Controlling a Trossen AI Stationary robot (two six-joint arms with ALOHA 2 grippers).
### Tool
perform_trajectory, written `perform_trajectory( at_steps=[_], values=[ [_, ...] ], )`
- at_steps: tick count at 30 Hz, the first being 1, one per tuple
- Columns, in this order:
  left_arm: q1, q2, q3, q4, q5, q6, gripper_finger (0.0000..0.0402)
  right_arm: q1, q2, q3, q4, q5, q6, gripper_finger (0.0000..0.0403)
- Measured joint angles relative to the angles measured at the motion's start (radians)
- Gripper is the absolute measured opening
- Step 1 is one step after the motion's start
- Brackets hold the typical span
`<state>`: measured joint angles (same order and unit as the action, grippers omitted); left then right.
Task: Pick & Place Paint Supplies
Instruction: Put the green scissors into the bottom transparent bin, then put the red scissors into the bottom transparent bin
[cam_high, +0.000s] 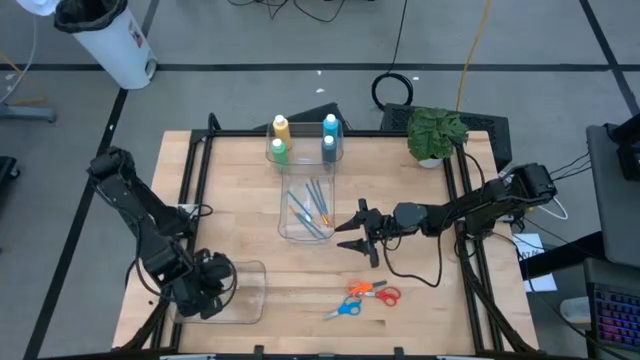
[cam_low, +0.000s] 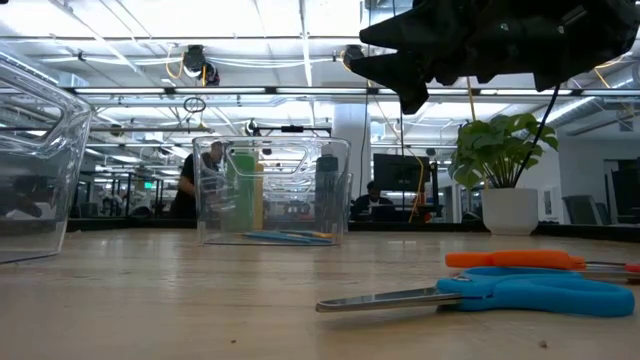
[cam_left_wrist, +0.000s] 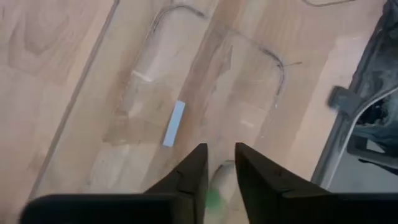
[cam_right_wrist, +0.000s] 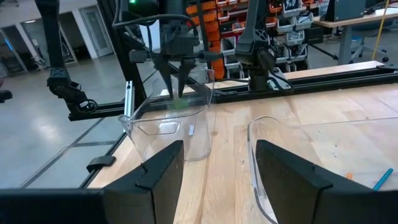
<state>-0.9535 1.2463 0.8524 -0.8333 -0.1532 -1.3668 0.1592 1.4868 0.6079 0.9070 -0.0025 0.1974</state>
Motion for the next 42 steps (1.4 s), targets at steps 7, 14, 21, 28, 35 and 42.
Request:
perform_trajectory(
  at_steps=[7, 14, 21, 28, 35, 42],
  values=[
    [0.000, 0.000, 0.000, -0.003, -0.008, -0.016, 0.0134, -0.001, 0.000, 0.000, -0.001, 0.000, 0.000, 0.0191],
    [0.034, -0.002, 0.000, 0.033, -0.021, -0.024, 0.0140, 0.014, -0.070, 0.000, -0.131, -0.041, 0.000, 0.0202],
    [0.130, -0.020, 0.000, 0.229, -0.131, 0.121, 0.0132, 0.119, -0.227, 0.001, -0.498, -0.023, -0.028, 0.0199],
    [0.276, -0.024, 0.000, 0.566, -0.192, 0.527, 0.0131, 0.290, -0.287, 0.000, -0.847, 0.139, 0.046, 0.0195],
    [0.431, -0.023, 0.000, 0.840, -0.192, 0.888, 0.0131, 0.459, -0.207, 0.000, -1.003, 0.159, 0.289, 0.0194],
    [0.561, -0.022, 0.000, 0.905, -0.191, 0.992, 0.0131, 0.543, -0.075, 0.000, -1.062, 0.236, 0.412, 0.0194]
  ],
)
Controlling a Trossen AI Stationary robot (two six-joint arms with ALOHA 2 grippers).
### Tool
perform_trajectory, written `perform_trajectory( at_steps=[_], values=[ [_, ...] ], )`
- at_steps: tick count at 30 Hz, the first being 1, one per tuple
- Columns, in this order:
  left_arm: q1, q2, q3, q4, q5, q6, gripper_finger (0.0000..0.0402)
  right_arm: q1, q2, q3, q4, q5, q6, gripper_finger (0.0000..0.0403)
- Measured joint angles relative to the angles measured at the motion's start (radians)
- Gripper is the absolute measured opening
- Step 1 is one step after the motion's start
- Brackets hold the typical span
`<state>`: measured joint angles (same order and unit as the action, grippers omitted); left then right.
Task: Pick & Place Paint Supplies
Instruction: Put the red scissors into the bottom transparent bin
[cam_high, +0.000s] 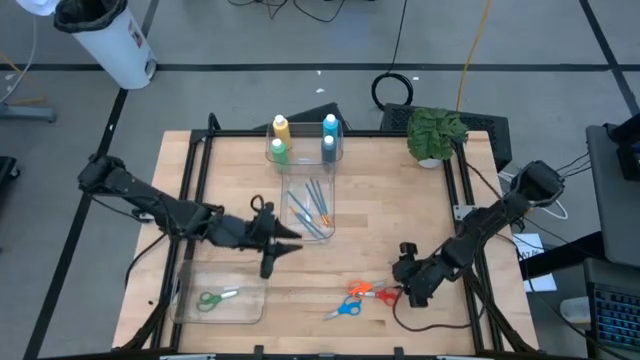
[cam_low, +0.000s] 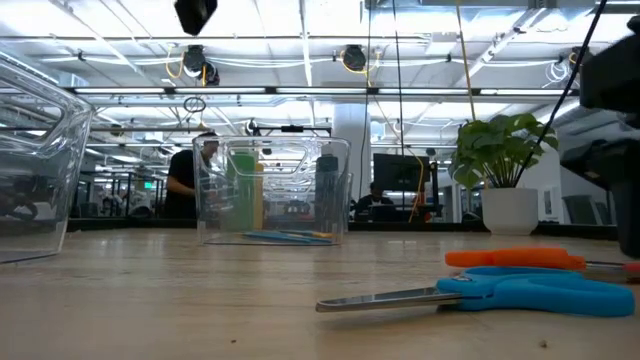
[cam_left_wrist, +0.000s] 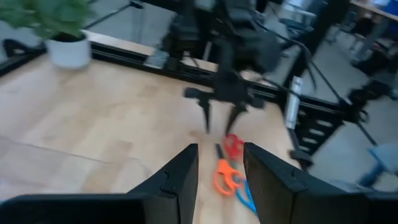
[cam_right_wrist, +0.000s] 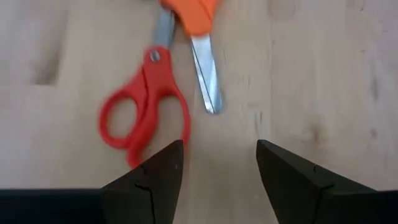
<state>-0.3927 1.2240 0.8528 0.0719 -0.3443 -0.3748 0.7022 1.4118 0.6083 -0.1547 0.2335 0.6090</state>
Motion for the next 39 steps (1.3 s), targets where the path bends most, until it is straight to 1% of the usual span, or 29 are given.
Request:
perform_trajectory(
  at_steps=[3, 6, 10, 14, 19, 24, 25, 29, 34, 37, 39],
  values=[
    [0.043, 0.000, 0.000, 0.000, 0.000, -0.027, 0.0131, 0.003, 0.043, 0.001, 0.017, 0.003, 0.019, 0.0194],
    [0.071, 0.000, 0.000, -0.001, 0.003, -0.051, 0.0131, 0.003, 0.049, 0.003, 0.017, -0.022, 0.045, 0.0194],
    [0.082, 0.000, 0.000, -0.002, 0.004, -0.052, 0.0131, 0.000, 0.002, -0.001, 0.003, -0.060, 0.106, 0.0194],
    [0.082, 0.000, 0.000, -0.002, 0.006, -0.050, 0.0131, 0.000, -0.032, 0.001, 0.045, -0.054, 0.130, 0.0194],
    [0.082, 0.000, 0.000, -0.002, 0.006, -0.049, 0.0131, 0.000, 0.038, 0.000, 0.102, -0.081, 0.139, 0.0194],
    [0.083, 0.000, 0.000, -0.001, 0.005, -0.048, 0.0131, 0.001, 0.090, 0.002, 0.115, -0.072, 0.142, 0.0194],
    [0.083, 0.000, 0.000, -0.002, 0.005, -0.048, 0.0131, 0.001, 0.091, 0.003, 0.109, -0.068, 0.142, 0.0194],
    [0.084, 0.000, 0.000, -0.002, 0.005, -0.049, 0.0131, 0.001, 0.092, 0.003, 0.016, 0.003, 0.139, 0.0190],
    [0.083, 0.000, 0.000, -0.001, 0.005, -0.050, 0.0131, -0.001, 0.094, 0.003, -0.175, 0.081, 0.140, 0.0167],
    [0.084, 0.001, 0.000, -0.002, 0.005, -0.049, 0.0131, -0.002, 0.096, 0.002, -0.240, 0.085, 0.143, 0.0151],
    [0.084, 0.001, 0.000, -0.002, 0.005, -0.049, 0.0131, -0.002, 0.095, 0.002, -0.242, 0.085, 0.141, 0.0141]
  ],
)
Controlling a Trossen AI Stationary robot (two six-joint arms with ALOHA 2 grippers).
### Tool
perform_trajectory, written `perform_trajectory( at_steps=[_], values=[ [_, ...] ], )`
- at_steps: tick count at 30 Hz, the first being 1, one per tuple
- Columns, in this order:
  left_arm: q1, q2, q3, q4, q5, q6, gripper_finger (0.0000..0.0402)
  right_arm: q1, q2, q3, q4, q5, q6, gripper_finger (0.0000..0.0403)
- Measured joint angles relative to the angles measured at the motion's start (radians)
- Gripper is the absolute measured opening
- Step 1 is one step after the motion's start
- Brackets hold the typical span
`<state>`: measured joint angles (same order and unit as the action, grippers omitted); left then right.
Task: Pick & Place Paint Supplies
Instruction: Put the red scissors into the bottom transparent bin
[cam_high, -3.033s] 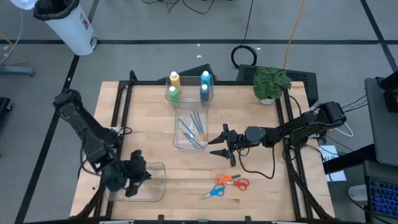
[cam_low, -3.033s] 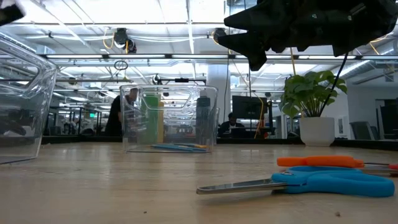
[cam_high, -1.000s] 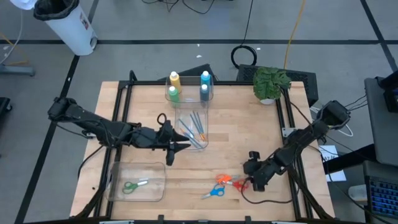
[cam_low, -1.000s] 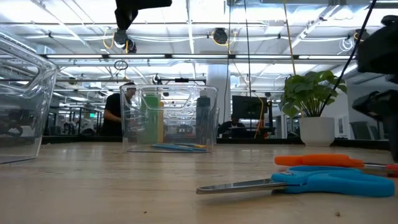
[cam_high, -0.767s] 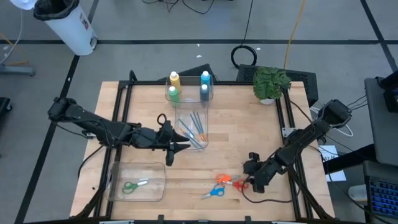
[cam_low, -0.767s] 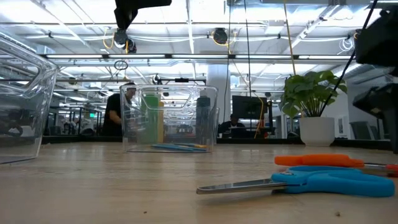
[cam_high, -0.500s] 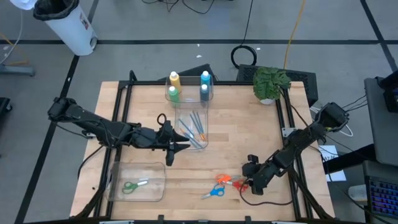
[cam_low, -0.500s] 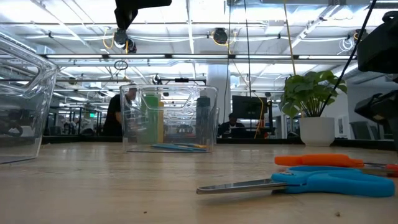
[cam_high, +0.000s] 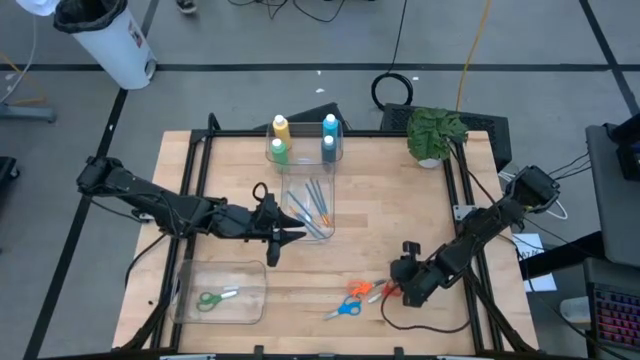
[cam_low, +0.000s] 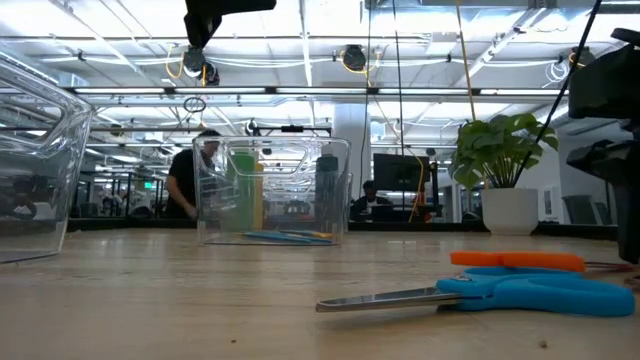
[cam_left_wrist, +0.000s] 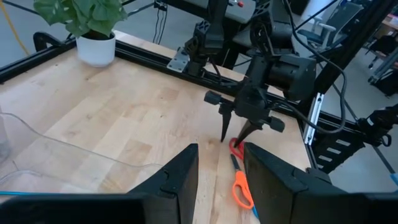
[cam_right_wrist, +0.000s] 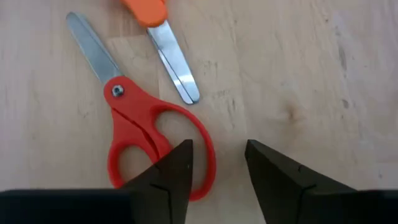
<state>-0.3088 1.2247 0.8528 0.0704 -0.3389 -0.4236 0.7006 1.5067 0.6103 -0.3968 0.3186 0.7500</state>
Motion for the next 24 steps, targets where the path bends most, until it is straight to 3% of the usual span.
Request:
perform_trajectory(
  at_steps=[6, 16, 24],
  values=[
    [0.000, 0.000, 0.000, 0.000, 0.000, 0.000, 0.0131, 0.002, 0.000, -0.001, 0.031, -0.017, -0.061, 0.0108],
    [0.000, 0.000, 0.000, 0.000, 0.000, 0.002, 0.0131, 0.001, 0.000, -0.001, 0.030, -0.030, -0.081, 0.0009],
    [0.000, 0.000, 0.000, 0.000, 0.000, 0.002, 0.0131, 0.001, -0.103, 0.004, 0.040, -0.041, -0.080, 0.0003]
  ],
)
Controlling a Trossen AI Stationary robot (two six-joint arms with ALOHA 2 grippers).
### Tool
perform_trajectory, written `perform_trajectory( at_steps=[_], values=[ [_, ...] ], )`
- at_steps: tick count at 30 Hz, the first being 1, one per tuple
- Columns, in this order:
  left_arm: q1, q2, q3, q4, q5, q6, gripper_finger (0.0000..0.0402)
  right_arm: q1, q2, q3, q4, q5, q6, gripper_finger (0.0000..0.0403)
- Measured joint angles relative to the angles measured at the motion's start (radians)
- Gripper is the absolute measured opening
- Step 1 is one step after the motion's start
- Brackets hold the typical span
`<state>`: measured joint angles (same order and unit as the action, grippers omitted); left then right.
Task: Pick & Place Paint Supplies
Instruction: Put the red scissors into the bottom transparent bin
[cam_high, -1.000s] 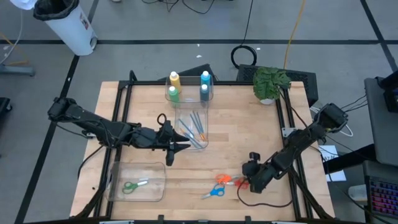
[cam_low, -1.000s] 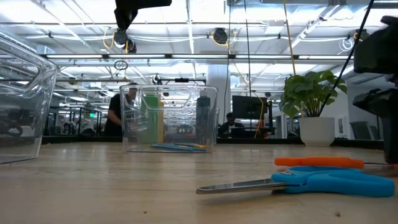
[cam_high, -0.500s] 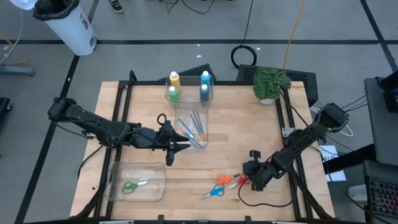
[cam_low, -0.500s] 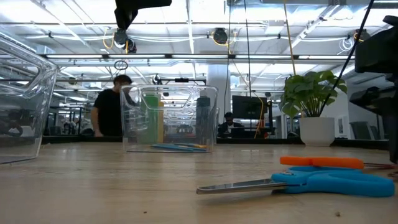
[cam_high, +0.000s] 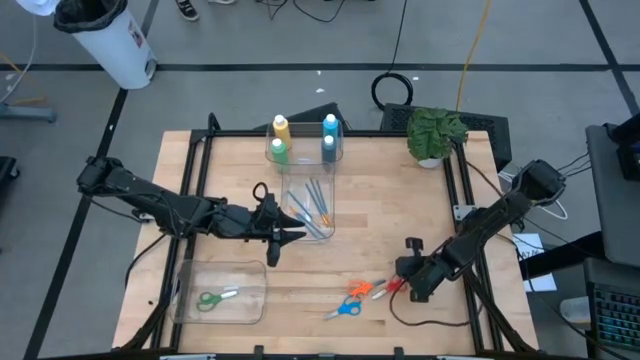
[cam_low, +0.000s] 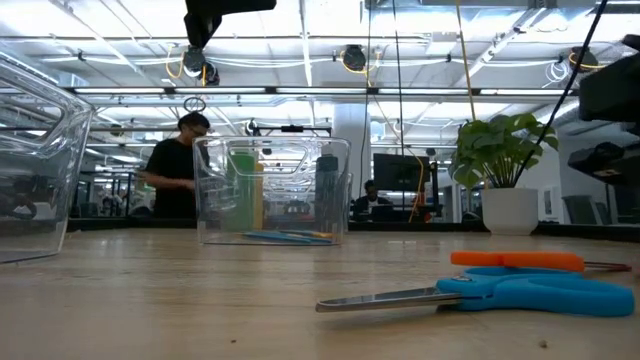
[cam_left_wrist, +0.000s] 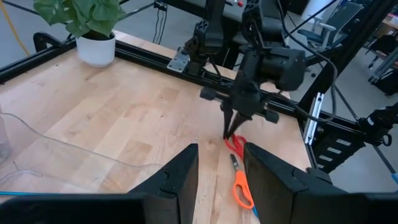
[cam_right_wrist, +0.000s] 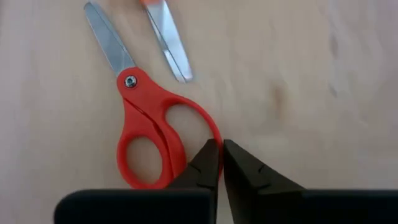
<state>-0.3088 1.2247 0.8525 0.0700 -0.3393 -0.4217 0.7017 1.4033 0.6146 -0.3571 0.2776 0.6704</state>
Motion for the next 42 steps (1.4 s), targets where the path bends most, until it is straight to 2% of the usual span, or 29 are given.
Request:
perform_trajectory(
  at_steps=[6, 9, 12, 15, 20, 24, 28, 35, 42],
  values=[
    [0.000, 0.000, 0.000, -0.003, 0.004, -0.001, 0.0132, 0.000, -0.167, 0.003, 0.041, 0.014, -0.038, 0.0001],
    [0.000, 0.009, 0.000, 0.016, 0.036, -0.001, 0.0132, 0.001, -0.232, 0.000, 0.063, 0.084, -0.084, 0.0001],
    [-0.001, 0.048, 0.000, 0.067, 0.029, 0.001, 0.0142, -0.007, -0.273, 0.001, 0.158, 0.193, -0.175, 0.0001],
    [0.001, 0.124, 0.000, 0.165, -0.005, -0.006, 0.0180, -0.033, -0.281, -0.007, 0.289, 0.284, -0.297, 0.0001],
    [0.020, 0.243, 0.000, 0.306, -0.052, -0.011, 0.0275, -0.121, -0.269, -0.060, 0.542, 0.458, -0.508, 0.0000],
    [0.044, 0.297, 0.000, 0.379, -0.055, -0.082, 0.0332, -0.217, -0.240, -0.091, 0.685, 0.540, -0.654, 0.0000],
    [0.062, 0.332, 0.000, 0.439, -0.055, -0.066, 0.0362, -0.308, -0.206, -0.099, 0.804, 0.562, -0.759, 0.0000],
    [0.092, 0.360, 0.000, 0.482, -0.055, -0.051, 0.0368, -0.393, -0.149, -0.099, 0.933, 0.560, -0.843, 0.0000],
    [0.124, 0.360, 0.000, 0.482, -0.031, -0.051, 0.0332, -0.396, -0.112, -0.099, 1.000, 0.557, -0.877, 0.0000]
  ],
)
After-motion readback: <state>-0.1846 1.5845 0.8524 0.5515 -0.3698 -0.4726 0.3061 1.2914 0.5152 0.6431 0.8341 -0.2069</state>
